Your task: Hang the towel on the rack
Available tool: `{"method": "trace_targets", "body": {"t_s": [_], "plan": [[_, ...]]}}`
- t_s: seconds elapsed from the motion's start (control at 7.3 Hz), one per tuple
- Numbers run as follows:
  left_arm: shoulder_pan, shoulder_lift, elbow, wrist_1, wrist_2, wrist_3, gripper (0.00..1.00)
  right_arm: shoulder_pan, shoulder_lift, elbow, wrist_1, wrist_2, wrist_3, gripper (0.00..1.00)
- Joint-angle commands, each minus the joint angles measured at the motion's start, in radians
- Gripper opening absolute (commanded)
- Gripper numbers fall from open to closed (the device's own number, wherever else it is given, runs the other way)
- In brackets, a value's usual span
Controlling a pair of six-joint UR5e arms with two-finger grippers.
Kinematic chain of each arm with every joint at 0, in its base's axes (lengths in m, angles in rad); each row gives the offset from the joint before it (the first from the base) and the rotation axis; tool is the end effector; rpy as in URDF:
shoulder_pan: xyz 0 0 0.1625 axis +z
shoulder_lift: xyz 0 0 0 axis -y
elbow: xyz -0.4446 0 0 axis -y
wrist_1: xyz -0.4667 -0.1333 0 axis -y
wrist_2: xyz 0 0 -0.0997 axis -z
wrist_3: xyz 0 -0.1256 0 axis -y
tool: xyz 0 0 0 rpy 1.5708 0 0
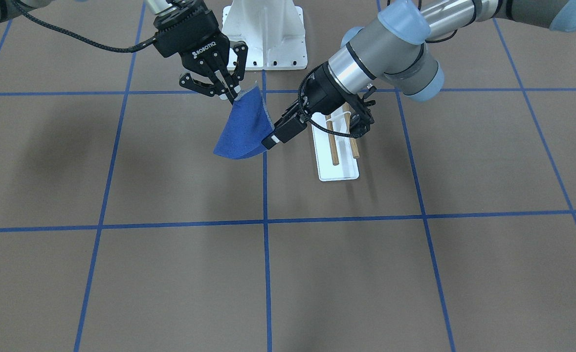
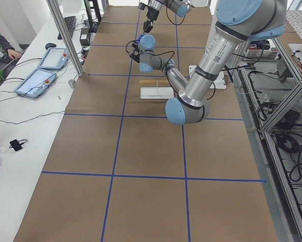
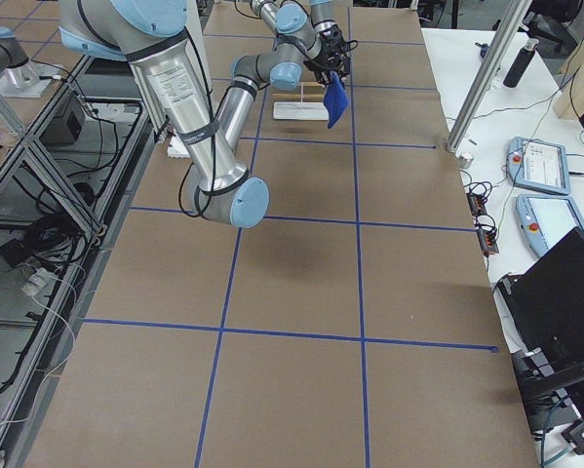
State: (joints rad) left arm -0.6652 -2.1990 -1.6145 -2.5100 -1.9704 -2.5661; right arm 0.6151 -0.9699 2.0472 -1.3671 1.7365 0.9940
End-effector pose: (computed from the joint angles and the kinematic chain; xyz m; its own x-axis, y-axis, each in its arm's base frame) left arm 0.5286 -0.5220 0.1274 -0.2377 -0.7958 -0.5570 0.1164 0.5459 -0.8297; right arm -0.4411 -0.4495 0.0581 0.4356 -0.3508 0.8290 -0.2416 0.8416 0.4831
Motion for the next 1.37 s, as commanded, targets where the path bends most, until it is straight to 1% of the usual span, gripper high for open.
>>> {"method": "trace_targets", "body": {"t_s": [0.0, 0.55, 0.68, 0.82, 0.96, 1.23], "plan": [[-0.001, 0.001, 0.001, -0.021, 0.004, -0.002, 0.49, 0.0, -0.004, -0.001, 0.0, 0.0, 0.0, 0.0], [-0.001, 0.001, 0.001, -0.035, 0.005, -0.003, 0.49, -0.002, -0.007, -0.001, -0.001, 0.0, 0.0, 0.0], [-0.001, 0.001, 0.001, -0.035, 0.005, -0.006, 0.34, -0.002, -0.007, -0.001, -0.001, 0.0, 0.0, 0.0], [-0.001, 0.001, 0.001, -0.035, 0.005, -0.008, 0.05, -0.002, -0.007, -0.001, -0.001, 0.0, 0.0, 0.0], [-0.001, 0.001, 0.001, -0.036, 0.005, -0.008, 0.0, -0.002, -0.009, -0.001, -0.001, 0.0, 0.0, 0.0], [-0.002, 0.001, -0.001, -0.036, 0.005, -0.009, 0.0, -0.002, -0.012, -0.002, -0.001, 0.0, 0.0, 0.0]]}}
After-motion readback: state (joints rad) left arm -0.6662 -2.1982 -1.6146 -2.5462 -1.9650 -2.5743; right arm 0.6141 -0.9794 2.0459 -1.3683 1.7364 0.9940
